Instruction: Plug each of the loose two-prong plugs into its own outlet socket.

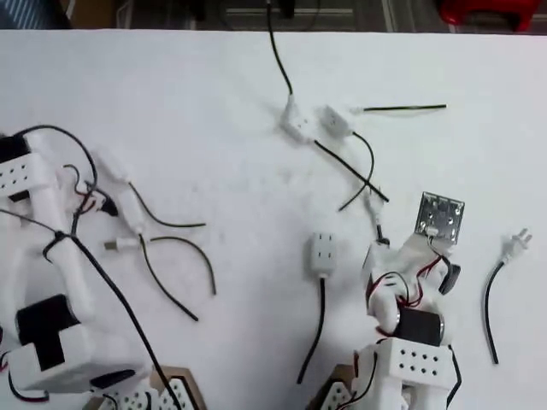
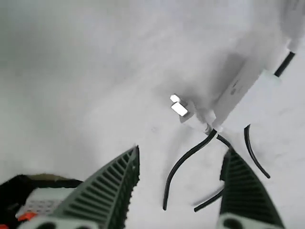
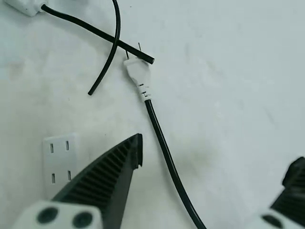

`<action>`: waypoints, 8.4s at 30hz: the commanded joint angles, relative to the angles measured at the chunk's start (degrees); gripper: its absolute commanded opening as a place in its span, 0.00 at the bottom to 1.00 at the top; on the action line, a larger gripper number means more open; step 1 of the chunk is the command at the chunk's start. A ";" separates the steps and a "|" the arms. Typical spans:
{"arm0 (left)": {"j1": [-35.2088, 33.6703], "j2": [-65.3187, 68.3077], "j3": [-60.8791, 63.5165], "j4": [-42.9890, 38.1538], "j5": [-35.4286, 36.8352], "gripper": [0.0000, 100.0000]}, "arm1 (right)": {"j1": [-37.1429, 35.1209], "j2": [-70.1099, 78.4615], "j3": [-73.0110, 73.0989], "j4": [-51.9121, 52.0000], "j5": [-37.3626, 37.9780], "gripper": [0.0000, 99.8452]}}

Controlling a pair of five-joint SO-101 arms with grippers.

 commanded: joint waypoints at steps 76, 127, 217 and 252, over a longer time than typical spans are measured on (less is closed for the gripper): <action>9.01 10.33 14.77 -27.96 -1.32 0.02 | -6.02 -0.66 1.49 -1.19 5.89 0.44; -9.01 17.27 15.21 -43.69 -102.95 0.28 | -6.11 -0.92 1.58 -1.19 5.89 0.44; 28.79 -102.81 59.52 -85.89 -19.34 0.02 | -6.11 -0.92 2.73 -3.56 5.45 0.44; 64.04 -102.46 66.02 -85.80 -32.18 0.02 | -53.32 31.60 -105.67 17.63 9.76 0.04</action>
